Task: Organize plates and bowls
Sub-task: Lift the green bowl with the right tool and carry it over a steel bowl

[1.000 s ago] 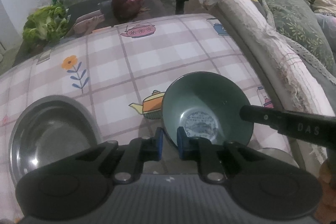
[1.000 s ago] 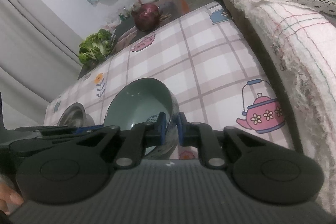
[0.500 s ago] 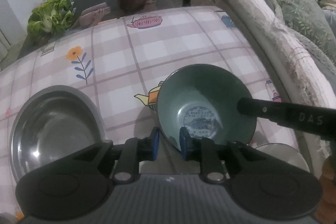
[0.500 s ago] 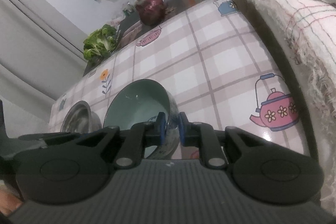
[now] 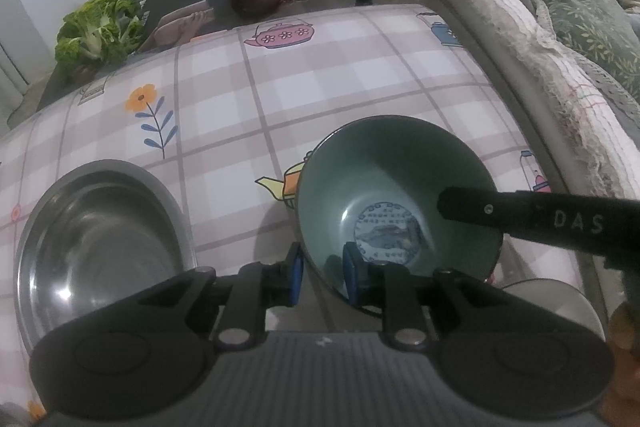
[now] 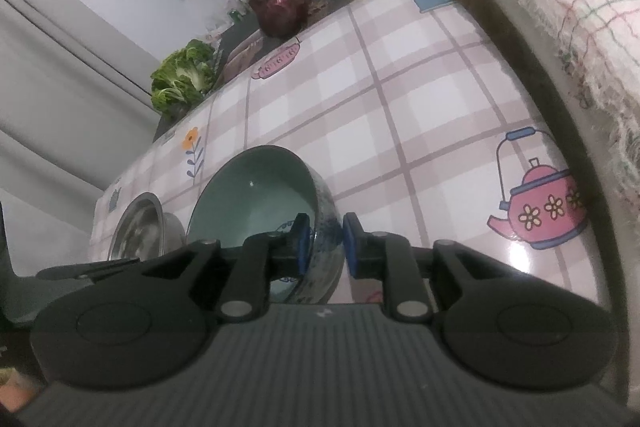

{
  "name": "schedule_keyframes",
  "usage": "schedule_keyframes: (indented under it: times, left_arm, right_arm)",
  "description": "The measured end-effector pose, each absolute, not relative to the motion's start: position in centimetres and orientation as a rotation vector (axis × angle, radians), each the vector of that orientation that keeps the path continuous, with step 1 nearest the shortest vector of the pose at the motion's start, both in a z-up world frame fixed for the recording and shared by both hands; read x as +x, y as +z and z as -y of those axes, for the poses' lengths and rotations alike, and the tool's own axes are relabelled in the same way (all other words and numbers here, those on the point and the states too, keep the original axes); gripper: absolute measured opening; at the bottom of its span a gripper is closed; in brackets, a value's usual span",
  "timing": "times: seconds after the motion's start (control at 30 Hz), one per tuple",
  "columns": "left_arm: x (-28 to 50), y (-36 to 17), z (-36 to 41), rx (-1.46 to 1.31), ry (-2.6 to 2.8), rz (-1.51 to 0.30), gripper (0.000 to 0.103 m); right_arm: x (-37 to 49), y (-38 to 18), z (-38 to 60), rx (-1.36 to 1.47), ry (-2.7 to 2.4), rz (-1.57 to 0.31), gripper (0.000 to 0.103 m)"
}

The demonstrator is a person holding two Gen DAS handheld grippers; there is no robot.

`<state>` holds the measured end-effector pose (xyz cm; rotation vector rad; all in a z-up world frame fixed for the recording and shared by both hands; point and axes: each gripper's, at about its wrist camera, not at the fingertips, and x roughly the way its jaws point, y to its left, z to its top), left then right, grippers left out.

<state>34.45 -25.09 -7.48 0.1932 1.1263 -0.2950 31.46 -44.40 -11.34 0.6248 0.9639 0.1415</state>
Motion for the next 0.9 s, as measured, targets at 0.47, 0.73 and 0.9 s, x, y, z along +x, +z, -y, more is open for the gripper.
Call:
schedule_keyframes:
  times: [0.47, 0.73, 0.9]
  left_arm:
    - [34.34, -7.32, 24.74, 0.171, -0.263, -1.129, 0.02]
    - [34.23, -7.04, 24.38, 0.161, -0.262, -1.126, 0.02]
    - [34.11, -6.63, 24.35, 0.159, -0.263, -1.116, 0.02]
  right_arm:
    - [31.95, -11.26, 43.95, 0.623, 0.126, -0.982, 0.017]
    - [32.14, -11.07, 43.69, 0.616, 0.129, -0.986, 0.017]
    - [32.06, -10.62, 43.54, 0.606, 0.132, -0.979, 0.017]
